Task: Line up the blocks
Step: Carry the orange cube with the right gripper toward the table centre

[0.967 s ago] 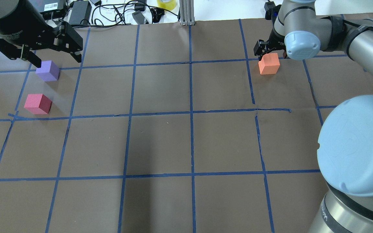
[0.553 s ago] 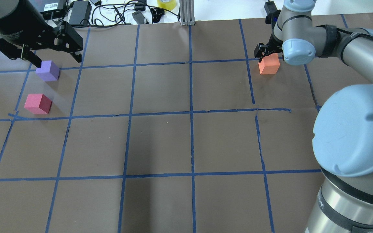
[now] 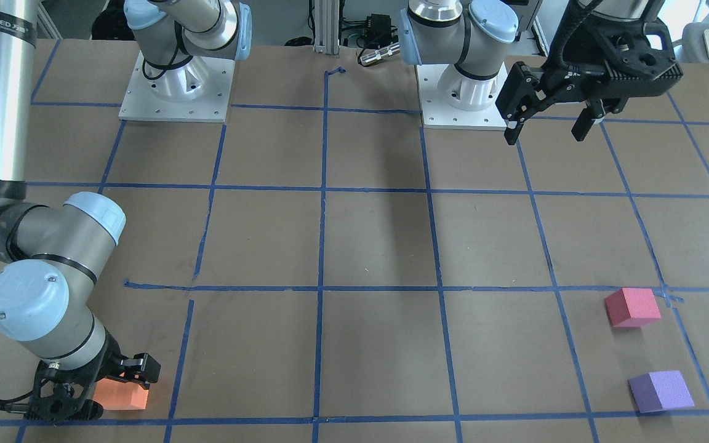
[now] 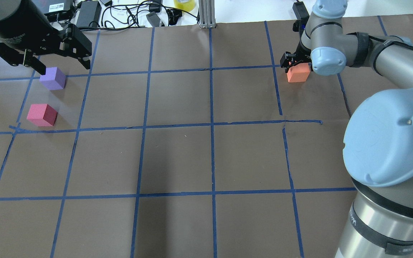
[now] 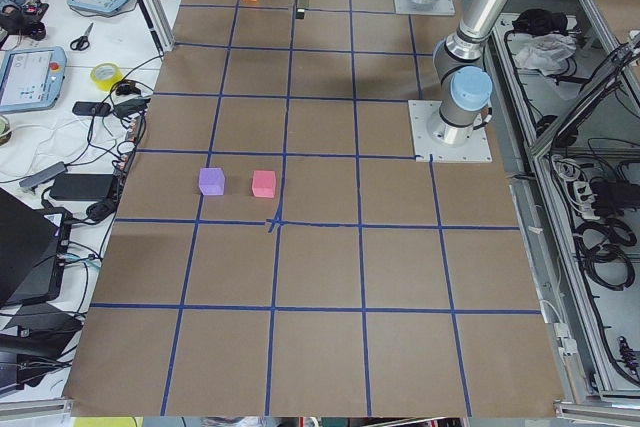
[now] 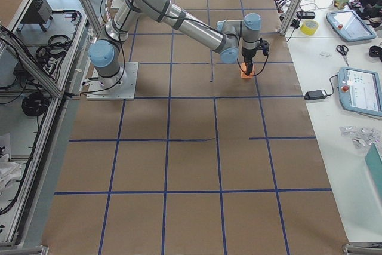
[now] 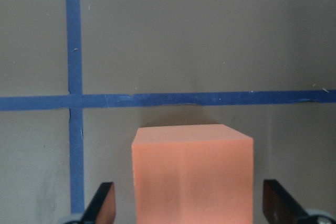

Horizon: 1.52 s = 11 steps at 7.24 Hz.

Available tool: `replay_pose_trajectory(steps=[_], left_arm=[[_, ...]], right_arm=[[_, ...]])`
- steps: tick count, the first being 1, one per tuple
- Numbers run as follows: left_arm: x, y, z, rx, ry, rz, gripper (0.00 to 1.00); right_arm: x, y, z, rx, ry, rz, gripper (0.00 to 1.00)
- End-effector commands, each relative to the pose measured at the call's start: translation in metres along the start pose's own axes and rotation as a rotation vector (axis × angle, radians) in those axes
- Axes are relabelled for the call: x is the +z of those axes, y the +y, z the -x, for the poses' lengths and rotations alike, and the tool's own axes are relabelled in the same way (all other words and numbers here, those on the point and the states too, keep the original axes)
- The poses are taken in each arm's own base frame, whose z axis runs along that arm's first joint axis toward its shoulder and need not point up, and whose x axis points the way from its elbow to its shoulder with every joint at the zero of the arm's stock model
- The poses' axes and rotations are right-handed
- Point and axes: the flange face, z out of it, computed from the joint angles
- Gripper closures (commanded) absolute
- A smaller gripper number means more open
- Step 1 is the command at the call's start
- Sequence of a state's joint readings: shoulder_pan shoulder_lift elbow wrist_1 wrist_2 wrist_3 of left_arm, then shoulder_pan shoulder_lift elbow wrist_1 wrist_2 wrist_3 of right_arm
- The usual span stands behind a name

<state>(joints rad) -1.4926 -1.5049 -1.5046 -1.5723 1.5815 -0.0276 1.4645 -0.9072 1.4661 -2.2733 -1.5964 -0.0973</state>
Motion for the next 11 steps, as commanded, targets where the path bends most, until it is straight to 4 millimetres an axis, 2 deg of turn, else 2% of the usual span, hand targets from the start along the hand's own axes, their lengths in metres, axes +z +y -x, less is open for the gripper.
replay_pose_trajectory(steps=[1,3,4,5,6,7,8,9,11], left_arm=[[0.000,0.000,0.000,0.000,0.000,0.000,0.00],[0.000,-0.001,0.000,0.000,0.002,0.000,0.00],[-0.001,0.000,0.000,0.000,0.002,-0.001,0.00],[0.000,-0.001,0.000,0.000,0.002,0.000,0.00],[0.000,-0.001,0.000,0.000,0.000,0.000,0.00],[-0.001,0.000,0.000,0.000,0.002,-0.001,0.00],[-0.001,0.000,0.000,0.000,0.002,-0.001,0.00],[-0.001,0.000,0.000,0.000,0.002,-0.001,0.00],[-0.001,0.000,0.000,0.000,0.000,-0.001,0.00]], right_arm=[[0.002,-0.001,0.000,0.003,-0.004,0.001,0.36],[-0.003,-0.002,0.001,0.000,-0.005,-0.006,1.00],[-0.012,-0.004,0.002,0.001,-0.009,-0.017,1.00],[-0.032,-0.008,0.005,-0.005,-0.008,-0.041,1.00],[-0.060,-0.004,0.025,-0.024,-0.011,-0.065,1.00],[-0.082,0.004,0.060,0.009,-0.021,-0.072,1.00],[-0.093,0.012,0.099,0.070,-0.036,-0.084,1.00],[-0.096,0.023,0.142,0.114,-0.053,-0.083,1.00],[-0.098,0.049,0.215,0.219,-0.083,-0.070,1.00]])
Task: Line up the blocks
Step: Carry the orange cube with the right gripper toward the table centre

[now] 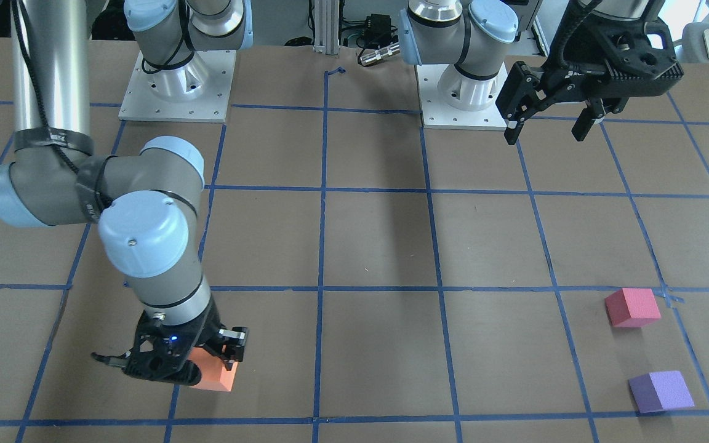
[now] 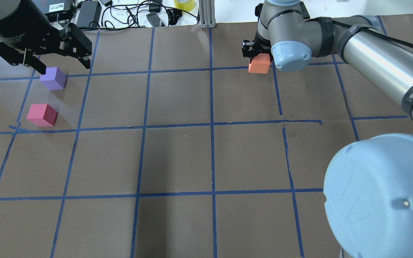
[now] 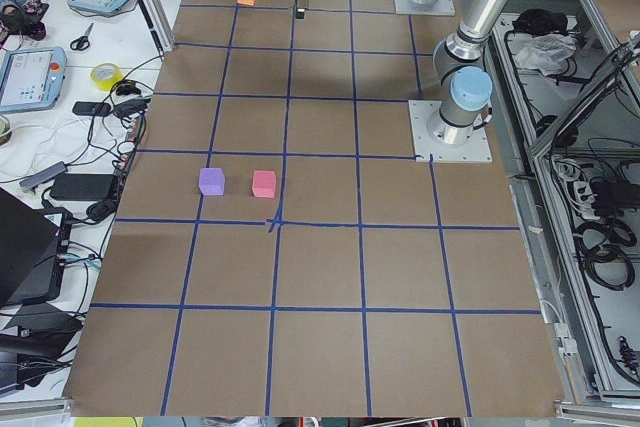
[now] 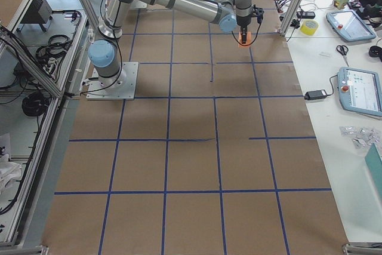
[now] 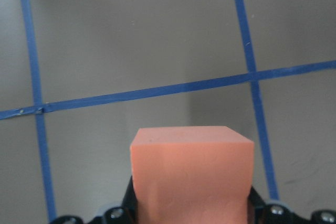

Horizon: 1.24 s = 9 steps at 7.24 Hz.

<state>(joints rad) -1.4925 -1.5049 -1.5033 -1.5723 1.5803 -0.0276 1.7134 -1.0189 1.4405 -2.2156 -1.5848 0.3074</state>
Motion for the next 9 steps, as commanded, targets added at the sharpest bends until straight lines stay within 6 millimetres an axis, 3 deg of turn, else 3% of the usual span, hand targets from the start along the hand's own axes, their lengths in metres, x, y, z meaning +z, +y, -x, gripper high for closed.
replay_pose_trajectory(steps=[1,3,6,9], left_arm=[[0.000,0.000,0.000,0.000,-0.001,0.000,0.00],[0.000,0.000,0.000,0.000,-0.001,0.000,0.00],[0.000,0.000,0.000,0.000,-0.001,0.000,0.00],[0.000,0.000,0.000,0.000,-0.001,0.000,0.00]], right_arm=[[0.005,0.039,0.063,0.066,-0.016,0.019,1.00],[0.025,0.078,0.116,0.061,-0.019,0.049,1.00],[0.050,0.098,0.140,-0.023,-0.011,0.078,1.00],[0.059,0.101,0.147,-0.140,-0.008,0.091,1.00]])
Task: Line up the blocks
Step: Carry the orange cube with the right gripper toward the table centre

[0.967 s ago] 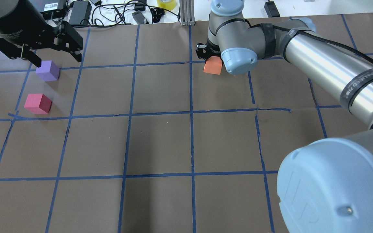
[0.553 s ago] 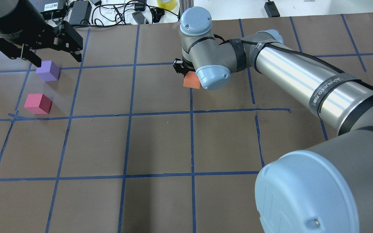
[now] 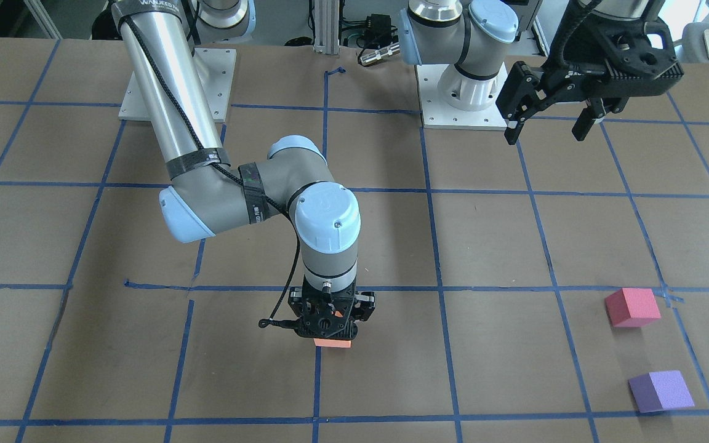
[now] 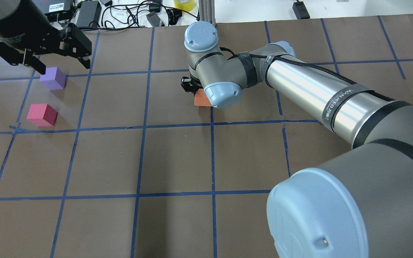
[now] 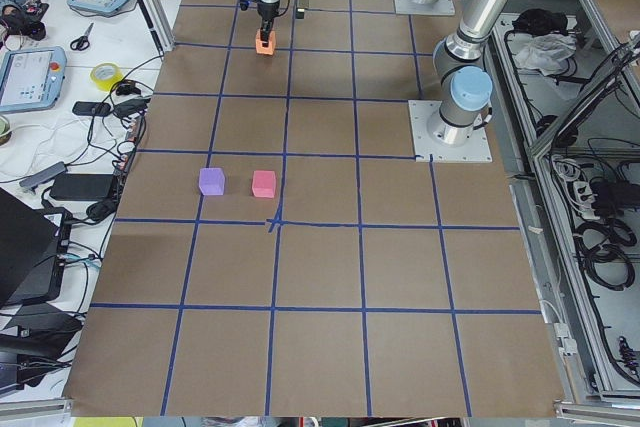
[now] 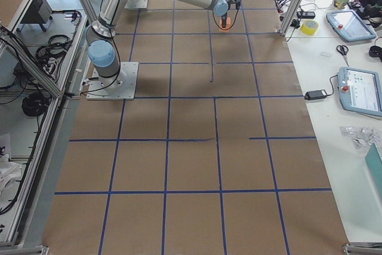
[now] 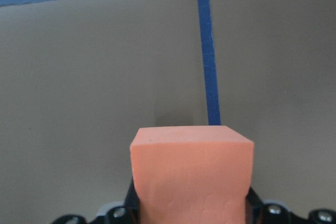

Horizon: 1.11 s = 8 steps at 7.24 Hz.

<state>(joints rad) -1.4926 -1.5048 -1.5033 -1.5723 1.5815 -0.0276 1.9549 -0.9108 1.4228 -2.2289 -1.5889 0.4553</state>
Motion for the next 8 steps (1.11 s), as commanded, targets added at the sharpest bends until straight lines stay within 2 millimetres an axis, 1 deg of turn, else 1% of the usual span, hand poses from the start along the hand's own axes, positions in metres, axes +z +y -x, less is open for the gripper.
replay_pose_trajectory(steps=[1,2,3,4,5,6,8], left_arm=[[0.000,0.000,0.000,0.000,0.000,0.000,0.00],[0.000,0.000,0.000,0.000,0.000,0.000,0.00],[0.000,0.000,0.000,0.000,0.000,0.000,0.00],[0.001,0.000,0.000,0.000,0.000,0.002,0.00],[0.001,0.000,0.000,0.000,0.000,0.002,0.00],[0.001,0.000,0.000,0.000,0.000,0.002,0.00],[0.000,0.001,0.000,0.000,0.000,0.000,0.00]], right_arm=[[0.007,0.005,0.007,-0.054,0.003,0.013,0.95],[0.008,0.006,0.007,-0.056,0.004,0.019,0.88],[0.010,0.007,0.006,-0.056,0.006,0.023,0.83],[0.011,0.008,0.006,-0.058,0.007,0.022,0.63],[0.016,0.007,0.007,-0.047,0.007,0.022,0.02],[0.017,0.006,0.007,-0.042,0.005,0.024,0.00],[0.006,0.005,0.007,-0.039,0.003,0.017,0.00]])
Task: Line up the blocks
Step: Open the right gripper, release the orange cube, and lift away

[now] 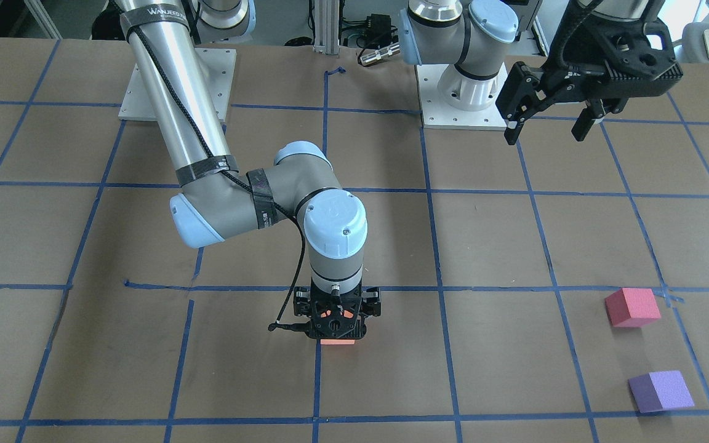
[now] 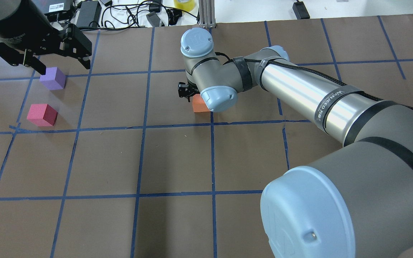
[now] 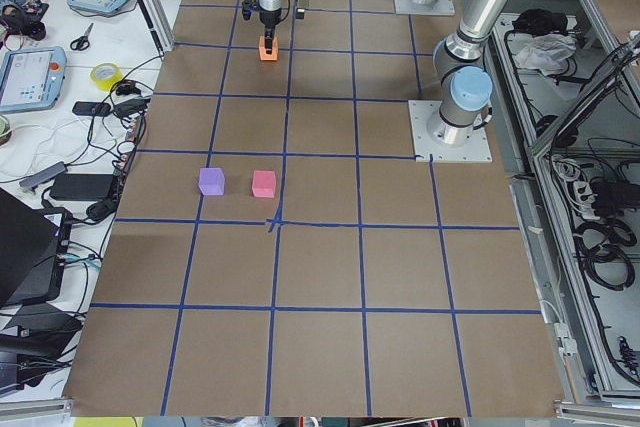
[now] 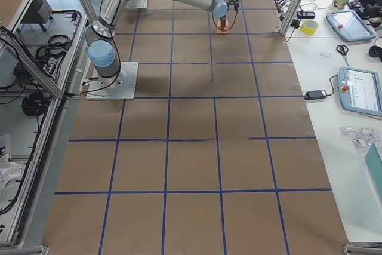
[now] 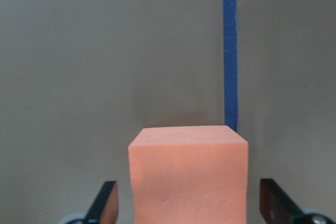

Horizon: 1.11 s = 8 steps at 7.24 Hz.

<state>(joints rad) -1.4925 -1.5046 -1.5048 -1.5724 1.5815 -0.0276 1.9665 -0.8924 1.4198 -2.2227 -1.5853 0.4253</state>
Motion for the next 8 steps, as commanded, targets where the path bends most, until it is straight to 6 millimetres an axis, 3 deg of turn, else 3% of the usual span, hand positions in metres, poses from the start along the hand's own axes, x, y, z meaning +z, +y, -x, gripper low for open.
replay_pose_trajectory(steps=[1,3,5,6,8], left_arm=[[-0.001,0.000,0.000,0.002,0.000,-0.001,0.00],[-0.004,0.002,0.000,0.001,0.000,-0.007,0.00],[-0.006,0.004,-0.001,0.006,0.000,-0.012,0.00],[-0.008,0.005,0.000,0.004,0.002,-0.015,0.00],[-0.006,0.011,-0.002,0.012,0.007,-0.001,0.00]], right_arm=[[-0.041,0.000,-0.002,0.011,-0.010,-0.027,0.00],[-0.137,-0.004,-0.044,0.064,0.000,-0.047,0.00],[-0.218,-0.001,-0.117,0.142,0.019,-0.019,0.00],[-0.248,0.004,-0.147,0.127,0.028,-0.011,0.00],[-0.284,0.000,-0.198,0.054,0.027,-0.047,0.00]])
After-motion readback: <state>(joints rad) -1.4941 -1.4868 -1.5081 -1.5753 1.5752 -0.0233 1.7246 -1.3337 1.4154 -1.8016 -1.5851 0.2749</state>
